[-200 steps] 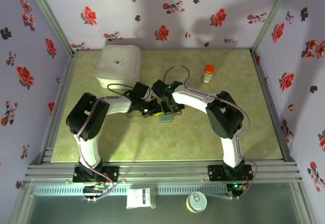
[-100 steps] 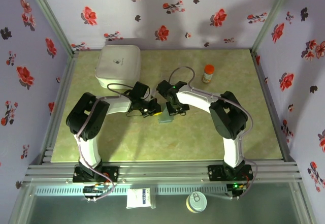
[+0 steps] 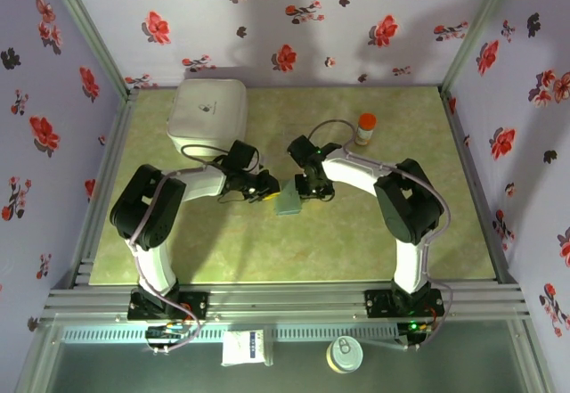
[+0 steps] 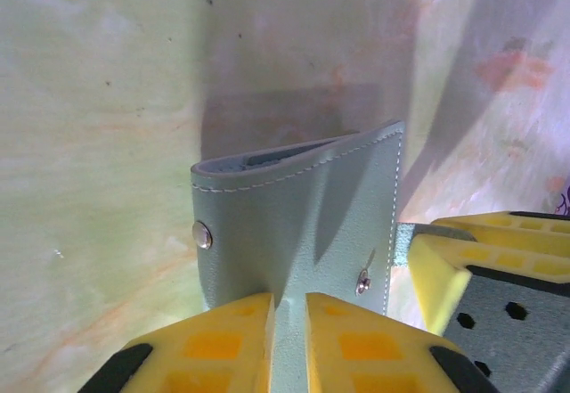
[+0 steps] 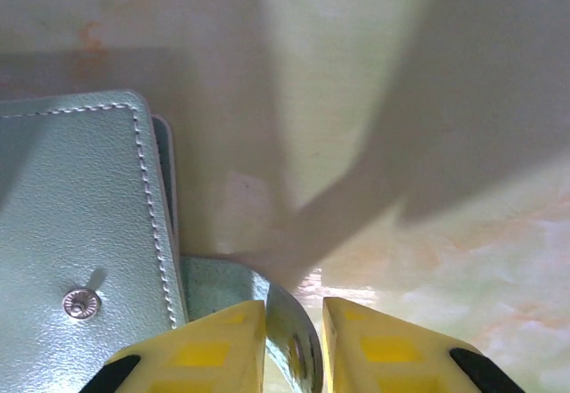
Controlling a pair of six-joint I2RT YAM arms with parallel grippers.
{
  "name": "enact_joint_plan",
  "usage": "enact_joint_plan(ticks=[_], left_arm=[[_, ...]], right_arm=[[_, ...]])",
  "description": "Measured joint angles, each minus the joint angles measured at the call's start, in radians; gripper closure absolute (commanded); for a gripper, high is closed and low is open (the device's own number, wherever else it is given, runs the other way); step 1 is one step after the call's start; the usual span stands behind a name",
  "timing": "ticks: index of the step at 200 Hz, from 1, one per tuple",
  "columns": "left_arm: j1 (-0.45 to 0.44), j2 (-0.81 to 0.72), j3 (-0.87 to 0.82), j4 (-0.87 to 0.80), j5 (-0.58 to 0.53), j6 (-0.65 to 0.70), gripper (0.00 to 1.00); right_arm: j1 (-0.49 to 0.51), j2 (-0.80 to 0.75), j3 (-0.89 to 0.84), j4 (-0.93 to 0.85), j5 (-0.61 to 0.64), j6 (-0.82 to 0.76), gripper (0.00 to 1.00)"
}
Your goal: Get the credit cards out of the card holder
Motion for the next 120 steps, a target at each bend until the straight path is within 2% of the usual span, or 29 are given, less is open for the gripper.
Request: enact_joint_plan(ticks=[45,120], left_arm=[[0.0,-0.003,0.0,-0.01,-0.014,-0.003,0.82],[0.0,-0.003,0.0,-0.011,-0.016,-0.003,0.82]], right_arm=[[-0.011,-0.003,-0.054,0.082,-0.076,0.023,0.75],[-0.024,-0.02,-0.095,0.158,-0.125,0.055,0.87]])
